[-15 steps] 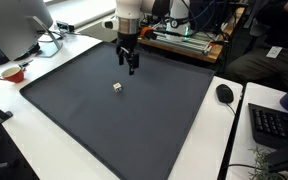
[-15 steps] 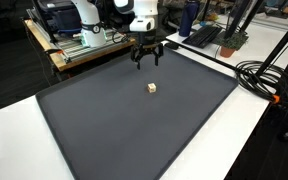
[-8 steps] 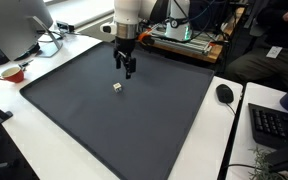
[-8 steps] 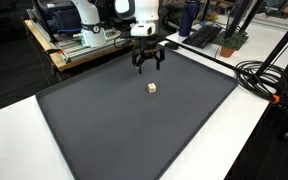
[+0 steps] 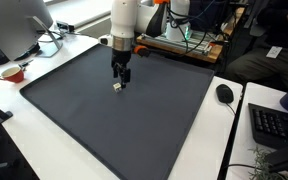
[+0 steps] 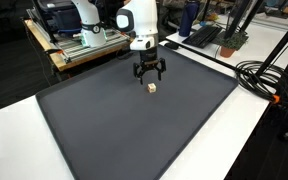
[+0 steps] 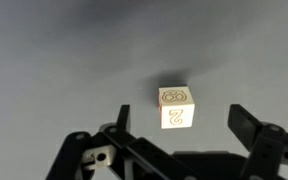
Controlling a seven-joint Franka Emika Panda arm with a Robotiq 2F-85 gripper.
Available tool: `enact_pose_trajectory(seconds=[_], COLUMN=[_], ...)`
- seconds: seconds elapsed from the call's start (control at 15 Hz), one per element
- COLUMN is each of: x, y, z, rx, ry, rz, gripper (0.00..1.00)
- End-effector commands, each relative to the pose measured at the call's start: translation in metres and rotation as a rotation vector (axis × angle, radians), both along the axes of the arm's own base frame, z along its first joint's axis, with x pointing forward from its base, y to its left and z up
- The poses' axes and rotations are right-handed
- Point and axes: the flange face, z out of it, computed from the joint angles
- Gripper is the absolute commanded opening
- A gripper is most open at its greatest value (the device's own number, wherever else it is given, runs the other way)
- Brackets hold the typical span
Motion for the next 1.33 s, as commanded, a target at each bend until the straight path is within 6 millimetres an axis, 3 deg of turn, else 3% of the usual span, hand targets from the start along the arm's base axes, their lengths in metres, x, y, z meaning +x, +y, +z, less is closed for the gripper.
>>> enact_pose_trajectory(seconds=[0.0, 0.4, 0.6, 0.93, 1.07, 1.13, 1.2, 1.27], x=[0.0032, -0.0004, -0.0001, 0.0007, 0.0006, 0.0, -0.0005, -0.0007], y=[0.0117, 0.0165, 0.0149, 0.0107, 0.009, 0.0084, 0.0081, 0.0081], z=[-0.014, -0.0186, -0.0172, -0.0176, -0.0182, -0.018, -0.0181, -0.0181], rx=[0.012, 0.006, -0.007, -0.028, -0.033, -0.037, -0.04, -0.042], ry=[0.01, 0.011, 0.016, 0.022, 0.024, 0.023, 0.024, 0.023], rz=[-0.009, -0.049, -0.038, -0.021, -0.02, -0.02, -0.019, -0.018], gripper=[1.0, 0.99, 0.9, 0.63, 0.57, 0.48, 0.31, 0.24])
